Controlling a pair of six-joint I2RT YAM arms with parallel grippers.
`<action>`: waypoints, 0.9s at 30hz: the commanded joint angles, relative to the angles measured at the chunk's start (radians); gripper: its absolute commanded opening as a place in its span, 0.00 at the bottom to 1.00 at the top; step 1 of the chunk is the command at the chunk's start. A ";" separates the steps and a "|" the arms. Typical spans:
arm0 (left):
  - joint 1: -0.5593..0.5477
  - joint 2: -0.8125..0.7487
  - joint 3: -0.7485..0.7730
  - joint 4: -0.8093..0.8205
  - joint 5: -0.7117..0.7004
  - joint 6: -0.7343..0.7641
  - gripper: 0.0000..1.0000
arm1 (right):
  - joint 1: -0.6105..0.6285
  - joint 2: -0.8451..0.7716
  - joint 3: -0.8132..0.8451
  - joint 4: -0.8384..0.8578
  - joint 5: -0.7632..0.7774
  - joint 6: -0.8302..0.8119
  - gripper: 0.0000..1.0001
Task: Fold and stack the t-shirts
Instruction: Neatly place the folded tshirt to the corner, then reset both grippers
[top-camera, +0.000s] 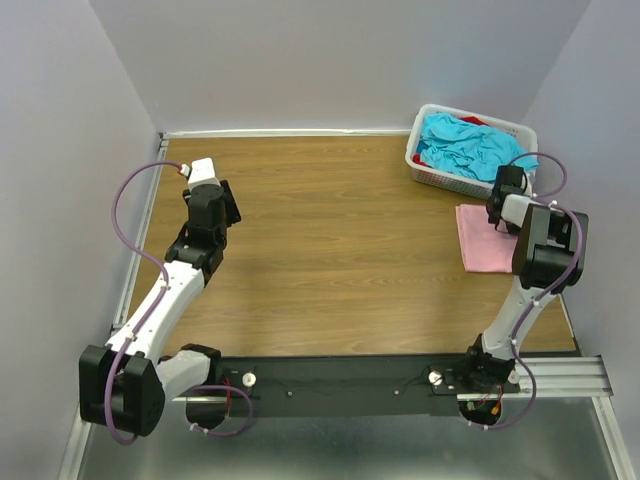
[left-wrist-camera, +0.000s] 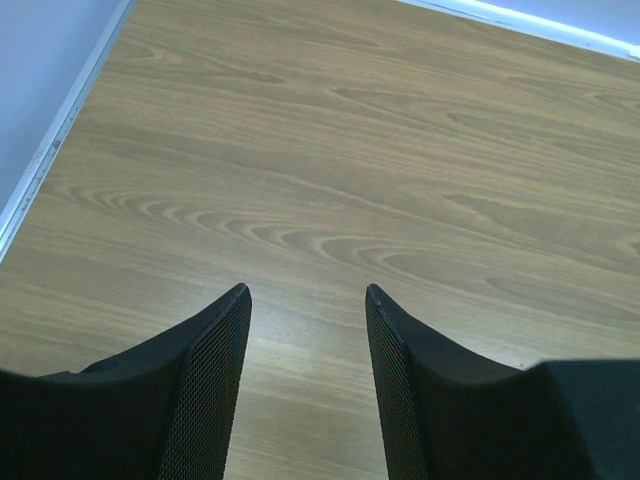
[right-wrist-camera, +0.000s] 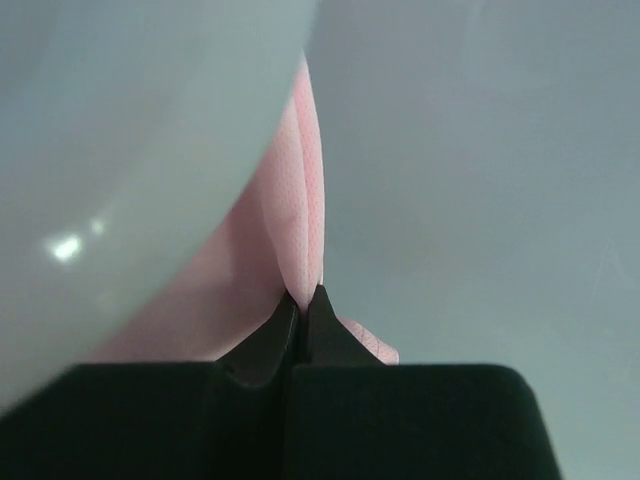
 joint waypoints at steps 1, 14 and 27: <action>0.006 0.014 0.042 -0.007 -0.014 0.008 0.57 | -0.033 0.026 0.069 0.068 0.038 -0.051 0.04; 0.009 0.002 0.040 -0.006 -0.005 0.008 0.58 | -0.047 0.010 0.114 0.069 0.090 0.005 0.61; 0.011 -0.096 0.022 0.007 0.025 -0.001 0.58 | -0.047 -0.592 -0.066 -0.018 -0.038 0.292 0.87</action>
